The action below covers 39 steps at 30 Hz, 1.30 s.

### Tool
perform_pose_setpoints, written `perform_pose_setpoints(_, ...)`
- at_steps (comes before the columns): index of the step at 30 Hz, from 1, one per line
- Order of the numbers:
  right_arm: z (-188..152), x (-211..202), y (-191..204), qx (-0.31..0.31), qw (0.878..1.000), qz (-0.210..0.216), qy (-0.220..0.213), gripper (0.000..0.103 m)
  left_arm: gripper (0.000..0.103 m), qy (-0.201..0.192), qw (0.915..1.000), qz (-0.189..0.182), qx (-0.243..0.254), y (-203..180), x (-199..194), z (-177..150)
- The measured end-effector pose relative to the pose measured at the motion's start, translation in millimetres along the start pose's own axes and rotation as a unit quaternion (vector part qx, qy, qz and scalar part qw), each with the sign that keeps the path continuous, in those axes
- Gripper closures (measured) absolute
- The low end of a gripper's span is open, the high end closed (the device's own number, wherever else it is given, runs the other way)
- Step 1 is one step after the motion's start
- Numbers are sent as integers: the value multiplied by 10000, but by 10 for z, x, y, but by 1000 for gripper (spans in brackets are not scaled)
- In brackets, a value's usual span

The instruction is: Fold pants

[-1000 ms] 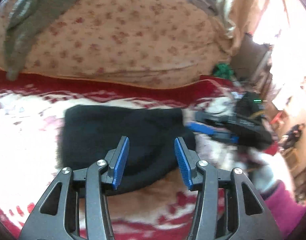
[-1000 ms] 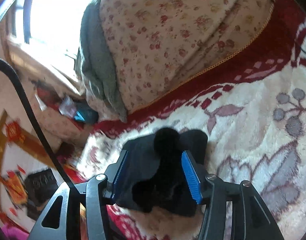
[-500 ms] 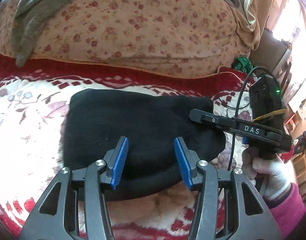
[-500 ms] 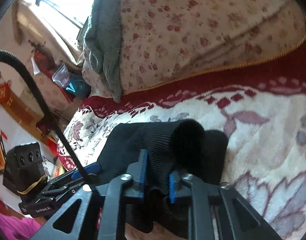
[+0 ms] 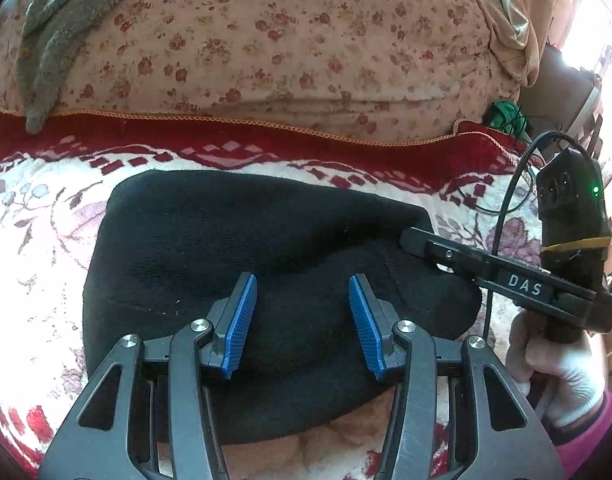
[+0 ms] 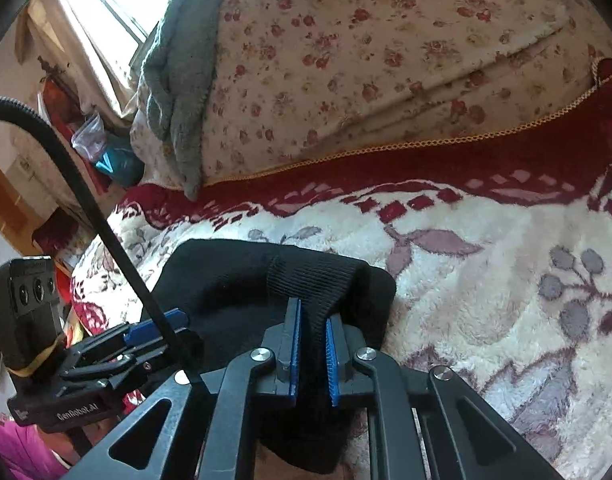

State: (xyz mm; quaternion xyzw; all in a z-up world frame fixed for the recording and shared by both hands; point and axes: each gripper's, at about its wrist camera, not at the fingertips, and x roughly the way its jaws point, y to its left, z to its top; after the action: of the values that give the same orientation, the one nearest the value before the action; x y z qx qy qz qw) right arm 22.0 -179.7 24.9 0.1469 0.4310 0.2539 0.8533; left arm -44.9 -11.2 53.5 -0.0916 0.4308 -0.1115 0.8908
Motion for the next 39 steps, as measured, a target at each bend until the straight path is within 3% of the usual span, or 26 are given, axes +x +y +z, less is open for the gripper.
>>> perform_pose_setpoints(7,-27,-270,29,406,9989,-2,-247,84,56,-33,10000,20,23,18,-76,-13)
perform_pose_setpoints(16,-84,-573,390,27,9988,220,-435,75,56,-252,9992,168,-258,266,-425,-25)
perform_pose_setpoints(20,-134,-543,448,60,9990,231,-383,66,56,-311,9987,247,-308,379,-545,-45)
perform_pose_setpoints(21,-145,-528,455,66,9991,232,-345,55,56,-303,9987,243,-332,410,-568,-51)
perform_pose_setpoints(22,-155,-505,467,72,9994,186,-298,50,56,-311,9985,241,-374,449,-593,-57)
perform_pose_setpoints(28,-175,-373,433,49,9994,-349,-60,45,54,-228,9975,207,-638,658,-592,-44)
perform_pose_setpoints(39,-337,-187,251,48,9985,-440,322,38,53,62,9951,266,-950,961,-320,-45)
